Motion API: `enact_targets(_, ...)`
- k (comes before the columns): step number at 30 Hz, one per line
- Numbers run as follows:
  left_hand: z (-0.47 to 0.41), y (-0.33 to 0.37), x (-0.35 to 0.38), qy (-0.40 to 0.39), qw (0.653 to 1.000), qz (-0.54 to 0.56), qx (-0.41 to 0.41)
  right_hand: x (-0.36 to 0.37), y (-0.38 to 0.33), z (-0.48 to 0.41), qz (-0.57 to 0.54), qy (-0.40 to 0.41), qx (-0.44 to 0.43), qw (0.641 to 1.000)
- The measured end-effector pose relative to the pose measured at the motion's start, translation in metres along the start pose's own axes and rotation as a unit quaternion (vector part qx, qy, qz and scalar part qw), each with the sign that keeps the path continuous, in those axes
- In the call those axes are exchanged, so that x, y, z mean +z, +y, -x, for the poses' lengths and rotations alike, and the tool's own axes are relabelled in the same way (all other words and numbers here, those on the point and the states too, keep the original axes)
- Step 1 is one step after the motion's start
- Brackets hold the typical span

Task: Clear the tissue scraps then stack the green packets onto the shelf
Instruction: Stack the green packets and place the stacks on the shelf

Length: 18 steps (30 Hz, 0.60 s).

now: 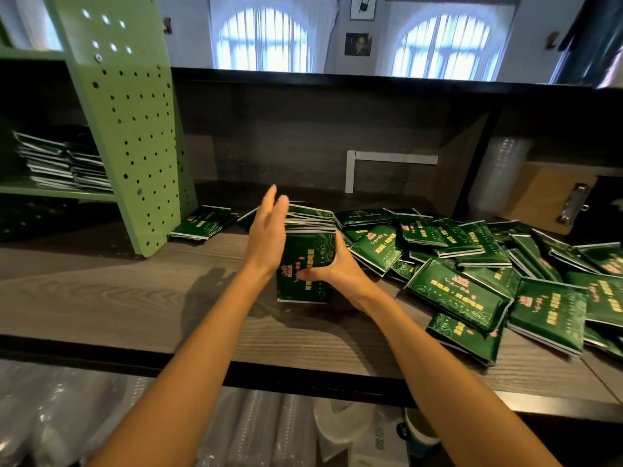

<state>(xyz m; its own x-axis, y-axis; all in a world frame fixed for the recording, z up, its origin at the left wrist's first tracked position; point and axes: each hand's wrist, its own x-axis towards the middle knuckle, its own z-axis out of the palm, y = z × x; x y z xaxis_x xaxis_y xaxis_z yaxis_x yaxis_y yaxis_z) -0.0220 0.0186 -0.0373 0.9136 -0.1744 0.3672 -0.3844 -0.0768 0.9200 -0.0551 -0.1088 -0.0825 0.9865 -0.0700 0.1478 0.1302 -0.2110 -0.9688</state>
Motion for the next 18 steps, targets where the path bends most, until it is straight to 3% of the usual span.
enact_targets(3, 0.009, -0.008, 0.004, -0.053, 0.984, 0.153, -0.071, -0.002, 0.003, -0.002, -0.012, -0.008, -0.002, 1.000)
enact_targets(8, 0.018, -0.020, 0.014, -0.036, 0.979, 0.197, -0.038, -0.006, 0.005, -0.005, 0.006, -0.027, 0.016, 1.000)
enact_targets(12, 0.016, -0.030, 0.019, -0.030, 0.974, 0.215, -0.064, -0.008, 0.008, -0.003, 0.034, -0.046, 0.016, 0.998)
enact_targets(18, 0.004, -0.031, 0.019, -0.020, 0.975, 0.202, -0.091, -0.008, 0.005, -0.006, 0.036, 0.005, 0.018, 0.999)
